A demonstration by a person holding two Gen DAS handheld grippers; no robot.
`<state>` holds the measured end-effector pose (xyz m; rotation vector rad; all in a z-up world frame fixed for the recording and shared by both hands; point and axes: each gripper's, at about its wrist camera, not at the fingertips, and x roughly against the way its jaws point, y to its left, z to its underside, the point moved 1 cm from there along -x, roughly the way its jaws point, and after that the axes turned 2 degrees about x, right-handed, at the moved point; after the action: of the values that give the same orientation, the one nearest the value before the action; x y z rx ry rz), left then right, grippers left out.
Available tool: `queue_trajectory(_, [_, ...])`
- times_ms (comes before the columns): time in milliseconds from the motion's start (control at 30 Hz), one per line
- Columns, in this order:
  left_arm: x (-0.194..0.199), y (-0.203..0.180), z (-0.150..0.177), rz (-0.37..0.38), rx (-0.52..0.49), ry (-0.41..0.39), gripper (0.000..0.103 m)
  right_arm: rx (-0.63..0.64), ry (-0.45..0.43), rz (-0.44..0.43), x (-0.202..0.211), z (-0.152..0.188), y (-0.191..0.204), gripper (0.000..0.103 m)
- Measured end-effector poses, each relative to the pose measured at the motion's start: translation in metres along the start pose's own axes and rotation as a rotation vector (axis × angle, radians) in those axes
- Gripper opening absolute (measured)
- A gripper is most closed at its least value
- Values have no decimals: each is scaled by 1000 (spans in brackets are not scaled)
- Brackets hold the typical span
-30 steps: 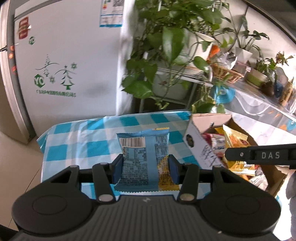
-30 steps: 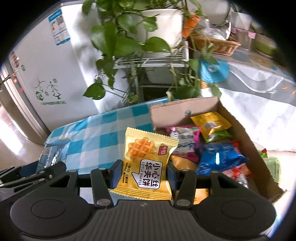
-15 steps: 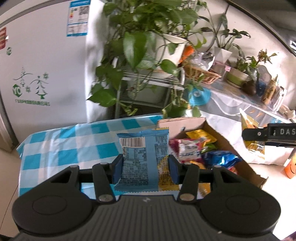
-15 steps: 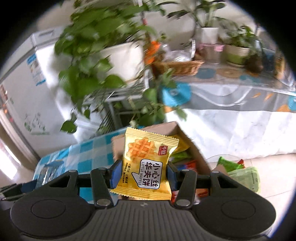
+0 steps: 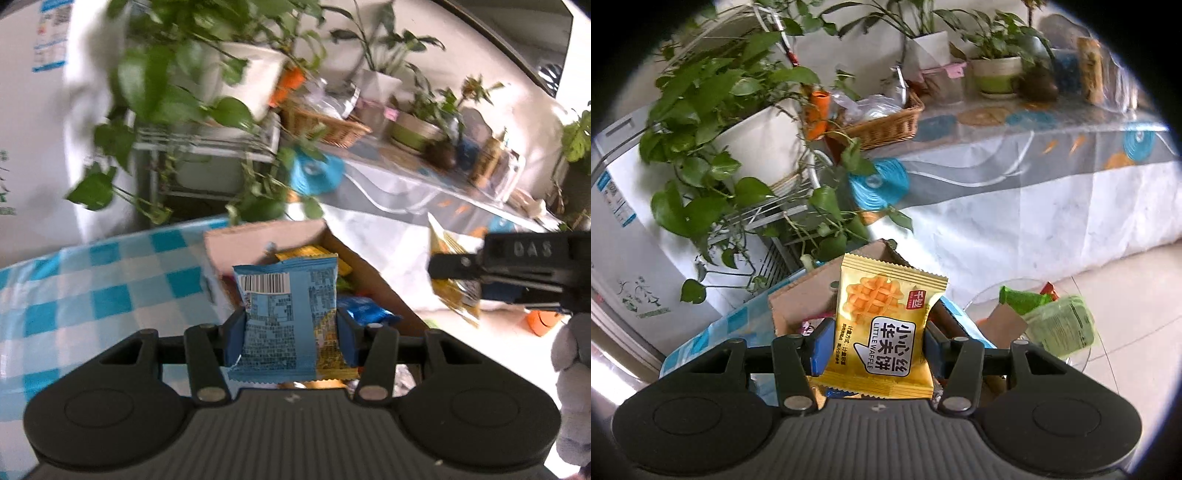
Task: Organize snacks
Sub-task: 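Lift and carry the light-blue bag and yellow waffle bag over the box, then open both grippers to drop the bags into the box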
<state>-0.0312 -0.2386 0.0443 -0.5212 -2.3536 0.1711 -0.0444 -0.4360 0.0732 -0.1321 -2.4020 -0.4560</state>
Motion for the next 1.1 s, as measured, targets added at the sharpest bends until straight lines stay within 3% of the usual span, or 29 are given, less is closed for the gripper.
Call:
queue_trajectory(433, [-36, -36, 11, 46, -15, 77, 51, -83, 32, -1, -7, 2, -11, 58])
queue_trajectory(533, [-39, -39, 11, 36, -27, 82, 66, -105, 42, 11, -11, 2, -13, 63])
queue_trajectory(600, [-38, -41, 11, 2, -40, 78, 91, -118, 41, 19, -12, 2, -15, 68])
queue_trajectory(633, [-37, -42, 10, -20, -41, 84, 95, -125, 40, 20, -11, 2, -16, 71])
queue_trajectory(867, [-34, -41, 10, -95, -55, 138, 99, -134, 41, 19, -12, 3, -17, 81])
queue_trajectory(967, [-31, -37, 12, -68, -22, 154, 100, -136, 43, 23, -13, 3, -16, 82])
queue_trajectory(1100, [-26, -36, 14, -88, -34, 161, 100, -123, 50, 32, -16, 3, -15, 84])
